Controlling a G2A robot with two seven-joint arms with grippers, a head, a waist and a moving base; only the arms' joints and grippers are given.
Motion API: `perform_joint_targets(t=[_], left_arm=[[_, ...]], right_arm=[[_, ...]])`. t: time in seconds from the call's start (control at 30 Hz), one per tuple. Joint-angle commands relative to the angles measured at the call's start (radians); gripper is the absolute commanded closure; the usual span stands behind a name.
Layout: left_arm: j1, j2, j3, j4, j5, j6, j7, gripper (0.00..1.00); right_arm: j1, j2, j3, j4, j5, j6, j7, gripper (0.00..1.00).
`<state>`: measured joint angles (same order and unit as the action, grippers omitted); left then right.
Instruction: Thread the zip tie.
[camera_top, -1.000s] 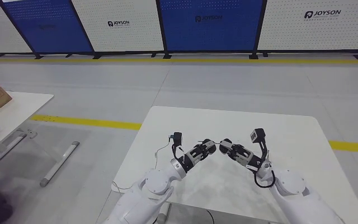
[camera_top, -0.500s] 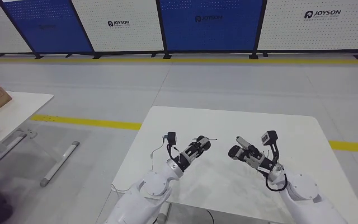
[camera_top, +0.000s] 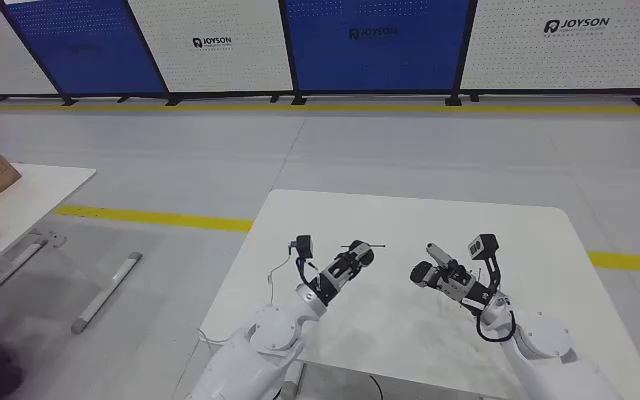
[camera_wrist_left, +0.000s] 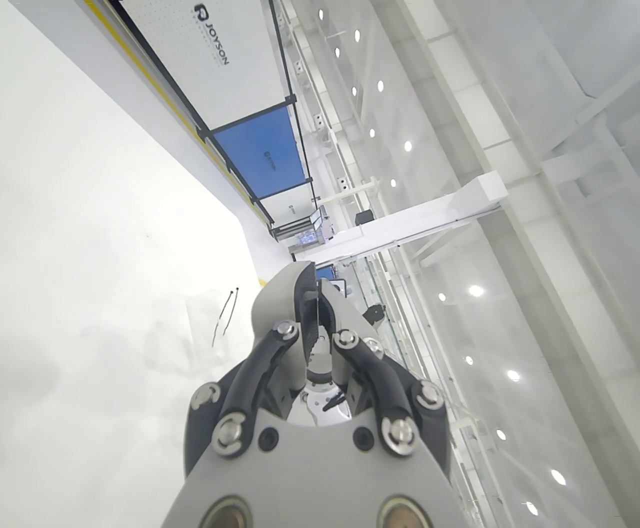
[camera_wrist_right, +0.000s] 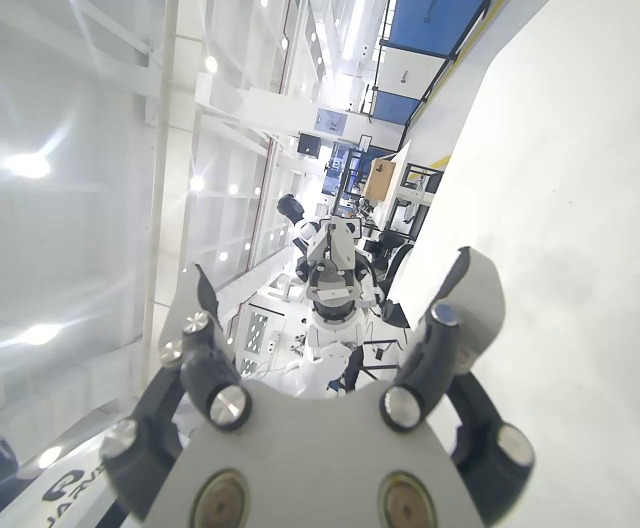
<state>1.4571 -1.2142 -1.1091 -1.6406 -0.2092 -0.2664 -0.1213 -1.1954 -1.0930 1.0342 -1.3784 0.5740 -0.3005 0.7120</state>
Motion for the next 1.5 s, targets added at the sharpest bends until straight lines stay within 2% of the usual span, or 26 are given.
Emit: perform_joint_targets(t=[0.0,0.07,0.1,0.23,0.33,0.43,0.57,0.7,0.77,0.87,0.97,1.0,1.17,1.3,1.47], left_arm=[[0.02,0.004,-0.033,-0.021,-0.033,-0.027,-0.006,1.0],[0.046,0.011,-0.076,-0.057,-0.079,-0.057,-0.022,1.0],[0.069,0.015,-0.109,-0.09,-0.102,-0.074,-0.03,1.0],[0.16,0.03,-0.222,-0.227,-0.172,-0.074,-0.101,1.0],[0.227,0.035,-0.283,-0.331,-0.183,-0.074,-0.148,1.0],[0.276,0.036,-0.334,-0.407,-0.257,-0.074,-0.23,1.0],[0.318,0.028,-0.382,-0.456,-0.29,-0.074,-0.289,1.0],[0.333,0.015,-0.398,-0.469,-0.297,-0.074,-0.319,1.0],[0.334,0.008,-0.4,-0.466,-0.287,-0.074,-0.322,1.0],[0.327,-0.003,-0.385,-0.443,-0.197,-0.074,-0.281,1.0],[0.3,-0.012,-0.343,-0.388,-0.039,-0.074,-0.199,1.0],[0.288,-0.015,-0.313,-0.352,0.015,-0.074,-0.178,1.0],[0.212,-0.024,-0.222,-0.23,0.175,-0.016,-0.113,1.0],[0.154,-0.031,-0.165,-0.141,0.216,0.023,-0.086,1.0],[0.107,-0.042,-0.117,-0.059,0.247,0.022,0.0,1.0]], right_arm=[[0.0,0.0,0.0,0.0,0.0,0.0,0.0,0.0],[0.0,0.0,0.0,0.0,0.0,0.0,0.0,0.0],[0.0,0.0,0.0,0.0,0.0,0.0,0.0,0.0],[0.0,0.0,0.0,0.0,0.0,0.0,0.0,0.0],[0.0,0.0,0.0,0.0,0.0,0.0,0.0,0.0],[0.0,0.0,0.0,0.0,0.0,0.0,0.0,0.0],[0.0,0.0,0.0,0.0,0.0,0.0,0.0,0.0],[0.0,0.0,0.0,0.0,0.0,0.0,0.0,0.0],[0.0,0.0,0.0,0.0,0.0,0.0,0.0,0.0],[0.0,0.0,0.0,0.0,0.0,0.0,0.0,0.0],[0.0,0.0,0.0,0.0,0.0,0.0,0.0,0.0],[0.0,0.0,0.0,0.0,0.0,0.0,0.0,0.0],[0.0,0.0,0.0,0.0,0.0,0.0,0.0,0.0],[0.0,0.0,0.0,0.0,0.0,0.0,0.0,0.0],[0.0,0.0,0.0,0.0,0.0,0.0,0.0,0.0]])
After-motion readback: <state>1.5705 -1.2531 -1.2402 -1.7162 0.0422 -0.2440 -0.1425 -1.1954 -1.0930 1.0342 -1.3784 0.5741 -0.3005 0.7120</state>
